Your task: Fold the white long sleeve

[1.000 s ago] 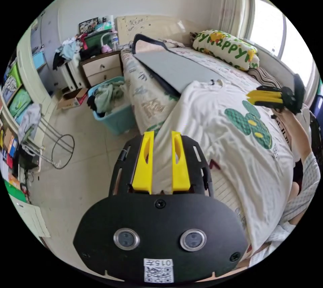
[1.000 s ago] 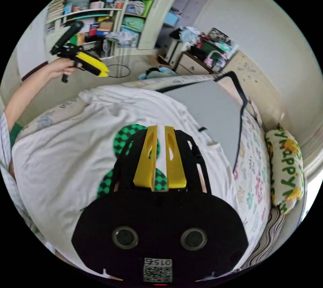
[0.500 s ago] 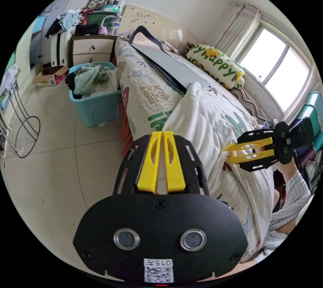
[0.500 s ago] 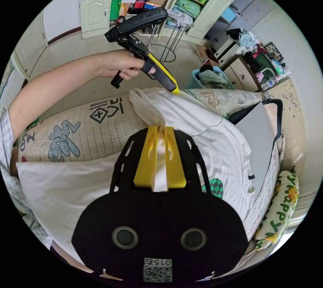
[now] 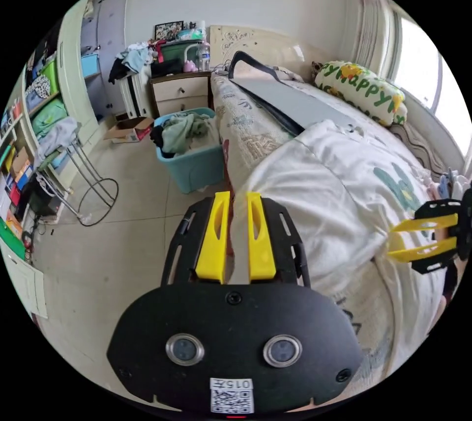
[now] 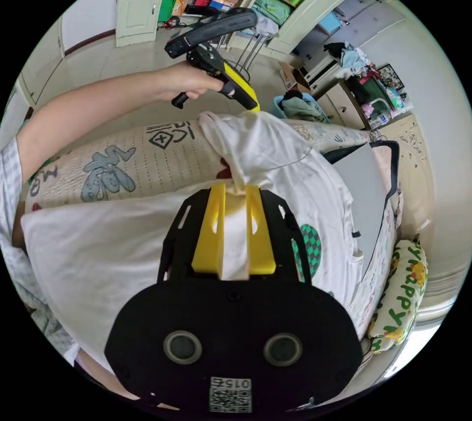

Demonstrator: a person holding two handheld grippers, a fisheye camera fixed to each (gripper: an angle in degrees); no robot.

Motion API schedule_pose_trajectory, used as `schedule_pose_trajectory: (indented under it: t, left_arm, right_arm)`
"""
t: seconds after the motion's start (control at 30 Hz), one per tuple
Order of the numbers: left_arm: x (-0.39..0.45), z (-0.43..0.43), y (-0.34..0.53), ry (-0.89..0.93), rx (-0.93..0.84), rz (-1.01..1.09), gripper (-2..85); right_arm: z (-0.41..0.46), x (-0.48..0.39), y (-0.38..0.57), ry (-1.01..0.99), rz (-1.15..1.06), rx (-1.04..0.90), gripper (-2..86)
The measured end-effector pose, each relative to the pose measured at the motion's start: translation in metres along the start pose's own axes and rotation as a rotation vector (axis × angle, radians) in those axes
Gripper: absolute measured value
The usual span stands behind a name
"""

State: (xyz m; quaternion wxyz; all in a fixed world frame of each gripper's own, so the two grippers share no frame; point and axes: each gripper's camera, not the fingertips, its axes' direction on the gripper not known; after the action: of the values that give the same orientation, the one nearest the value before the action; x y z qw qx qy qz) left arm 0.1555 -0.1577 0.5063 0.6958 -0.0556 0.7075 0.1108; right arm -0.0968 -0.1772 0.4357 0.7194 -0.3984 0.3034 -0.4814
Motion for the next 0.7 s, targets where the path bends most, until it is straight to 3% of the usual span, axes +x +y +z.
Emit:
schedule_pose_trajectory:
  t: [0.07,0.13,0.37,0.53,0.7]
  left_arm:
    - [-0.003,-0.047,0.029,0.286,0.105,-0.037,7.5]
    - [0.008,-0.088,0.057,0.432,0.169,0.022,7.4]
    - [0.072,-0.199,0.191,0.344,0.158,0.105,8.5]
    - [0.105,-0.198,0.252,0.416,-0.017,0.088,9.7]
    - [0.115,-0.22,0.282,0.401,0.031,0.04,10.2]
  right_arm:
    - [-0.04,0.005,0.056,-0.09,0.05,0.069,7.9]
    - [-0.075,0.011,0.112,-0.141,0.109,0.129,8.0]
    - [-0.176,0.0,0.376,-0.027,0.541,0.234,7.8]
    - [-0.176,-0.005,0.481,0.037,0.763,0.029,10.0]
    - [-0.169,-0.027,0.565,-0.066,0.855,0.077,11.7]
